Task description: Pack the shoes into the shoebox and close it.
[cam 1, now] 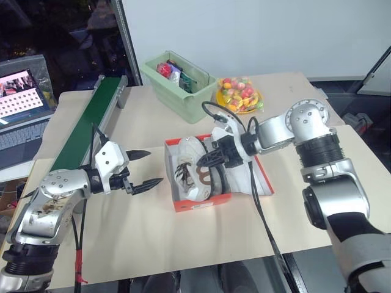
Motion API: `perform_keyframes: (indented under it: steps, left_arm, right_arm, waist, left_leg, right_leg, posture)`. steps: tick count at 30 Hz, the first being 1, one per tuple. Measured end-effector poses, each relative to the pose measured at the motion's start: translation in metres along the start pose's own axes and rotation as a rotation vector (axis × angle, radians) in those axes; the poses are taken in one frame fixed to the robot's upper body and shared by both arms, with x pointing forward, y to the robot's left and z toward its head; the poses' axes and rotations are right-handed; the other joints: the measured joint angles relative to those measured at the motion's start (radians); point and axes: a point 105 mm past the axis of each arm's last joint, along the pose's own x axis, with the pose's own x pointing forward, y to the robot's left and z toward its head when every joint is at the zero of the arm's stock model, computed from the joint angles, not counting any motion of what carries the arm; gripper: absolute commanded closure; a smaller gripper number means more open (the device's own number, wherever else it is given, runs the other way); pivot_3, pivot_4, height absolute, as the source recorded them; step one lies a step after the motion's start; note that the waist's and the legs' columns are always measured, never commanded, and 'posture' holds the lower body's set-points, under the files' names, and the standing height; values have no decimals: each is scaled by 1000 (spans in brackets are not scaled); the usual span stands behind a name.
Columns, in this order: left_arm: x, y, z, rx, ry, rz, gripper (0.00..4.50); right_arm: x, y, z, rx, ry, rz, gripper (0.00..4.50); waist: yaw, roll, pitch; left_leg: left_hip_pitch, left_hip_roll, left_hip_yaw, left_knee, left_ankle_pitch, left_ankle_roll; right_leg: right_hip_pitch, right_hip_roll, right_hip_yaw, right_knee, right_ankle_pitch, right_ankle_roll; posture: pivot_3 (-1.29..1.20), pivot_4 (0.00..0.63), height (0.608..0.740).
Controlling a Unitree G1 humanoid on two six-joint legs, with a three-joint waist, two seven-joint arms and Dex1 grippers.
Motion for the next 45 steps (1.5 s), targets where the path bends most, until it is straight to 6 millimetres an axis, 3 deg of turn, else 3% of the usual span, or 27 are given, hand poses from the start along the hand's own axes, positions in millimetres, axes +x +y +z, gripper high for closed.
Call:
perform_keyframes:
  steps: [6, 19, 32, 34, 35, 42, 45]
  left_arm:
    - [1, -3, 5, 16, -9, 3, 37]
    - [3, -4, 6, 7, -14, 16, 37]
    - [6, 0, 10, 18, -28, 23, 37]
    - [7, 1, 11, 21, -30, 22, 0]
    - [7, 1, 12, 22, -31, 22, 0]
    - [7, 1, 11, 21, -28, 23, 0]
    - [7, 1, 11, 21, -28, 22, 0]
  right_arm:
    - [28, -8, 2, 36, 19, -26, 4167]
    - [42, -25, 20, -1, -12, -122, 4167]
    - [85, -4, 5, -53, 48, -104, 4167]
    - [87, -6, 3, -55, 47, -121, 3216]
    - [88, -8, 3, -54, 44, -131, 3070]
    - [82, -16, 11, -27, -27, -143, 666]
    - [76, -14, 18, -24, -62, -131, 666]
  waist:
    - [-4, 0, 0]
    - [-2, 0, 0]
    - [-3, 0, 0]
    - [-4, 0, 0]
    - [-3, 0, 0]
    - [-3, 0, 0]
    - [-2, 0, 0]
  left_leg:
    - [3, 0, 1, 0, 0, 0]
    - [1, 0, 1, 0, 0, 0]
    - [0, 0, -4, 1, 0, 0]
    - [0, 0, -5, 1, 0, 0]
    - [0, 0, -4, 1, 0, 0]
    - [0, 0, -4, 2, 0, -1]
    - [-1, 0, -4, 3, 0, -1]
  right_leg:
    - [0, 1, 0, 1, 0, 0]
    - [-2, 1, 0, 2, 0, -1]
    - [-4, 0, 0, 4, 1, -1]
    - [-4, 0, 0, 5, 1, -1]
    - [-5, 0, 0, 6, 0, -1]
    - [-7, 0, 0, 9, 0, -1]
    - [-7, 0, 0, 9, 1, -1]
  posture:
    - [0, 150, 740]
    - [0, 150, 740]
    - [0, 150, 740]
    - [0, 150, 740]
    - [0, 150, 740]
    - [0, 150, 740]
    - [0, 150, 740]
